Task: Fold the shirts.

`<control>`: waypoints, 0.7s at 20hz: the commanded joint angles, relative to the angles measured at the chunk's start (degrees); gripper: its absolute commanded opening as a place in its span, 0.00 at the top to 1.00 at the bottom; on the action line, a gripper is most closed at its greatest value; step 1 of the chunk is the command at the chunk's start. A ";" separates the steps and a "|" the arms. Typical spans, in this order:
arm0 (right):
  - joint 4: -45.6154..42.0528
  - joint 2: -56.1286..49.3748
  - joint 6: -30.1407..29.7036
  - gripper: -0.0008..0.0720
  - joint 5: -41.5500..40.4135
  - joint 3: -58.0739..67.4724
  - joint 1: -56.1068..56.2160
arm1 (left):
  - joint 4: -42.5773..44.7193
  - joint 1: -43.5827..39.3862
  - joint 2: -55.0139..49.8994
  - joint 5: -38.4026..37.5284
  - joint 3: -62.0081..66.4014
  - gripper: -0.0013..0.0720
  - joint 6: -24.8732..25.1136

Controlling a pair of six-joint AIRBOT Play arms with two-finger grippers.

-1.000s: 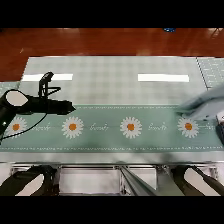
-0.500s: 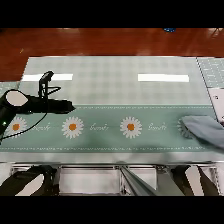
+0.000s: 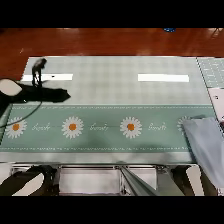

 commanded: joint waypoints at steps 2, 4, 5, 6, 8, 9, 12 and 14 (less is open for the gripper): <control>35.04 -7.65 -5.01 0.96 -14.53 9.90 8.04 | 0.79 1.14 -5.01 -3.06 23.32 0.96 -2.08; 36.17 -10.86 -7.17 0.96 -20.57 15.78 21.51 | 0.85 -1.40 -7.67 -4.57 34.73 0.96 -3.08; 33.79 -12.39 -7.96 0.96 -22.67 17.88 28.96 | 1.22 -3.15 -8.74 -5.73 38.66 0.96 -3.08; 30.21 -13.73 -8.00 0.96 -24.94 18.86 37.00 | 2.01 -4.81 -9.27 -6.95 40.37 0.96 -3.13; 20.59 -16.17 -7.93 0.96 -27.89 18.58 51.91 | 4.24 -7.67 -9.25 -10.60 38.97 0.96 -5.90; 13.66 -17.75 -6.97 0.96 -28.26 17.70 59.14 | 4.55 -8.66 -9.22 -12.44 36.50 0.96 -6.43; -8.87 -23.26 3.19 0.96 -28.20 13.27 73.02 | 9.40 -8.70 -9.27 -9.31 24.28 0.96 -7.50; -12.79 -27.21 6.88 0.96 -25.88 12.09 75.52 | 11.17 -6.19 -9.27 -7.02 17.38 0.96 -11.43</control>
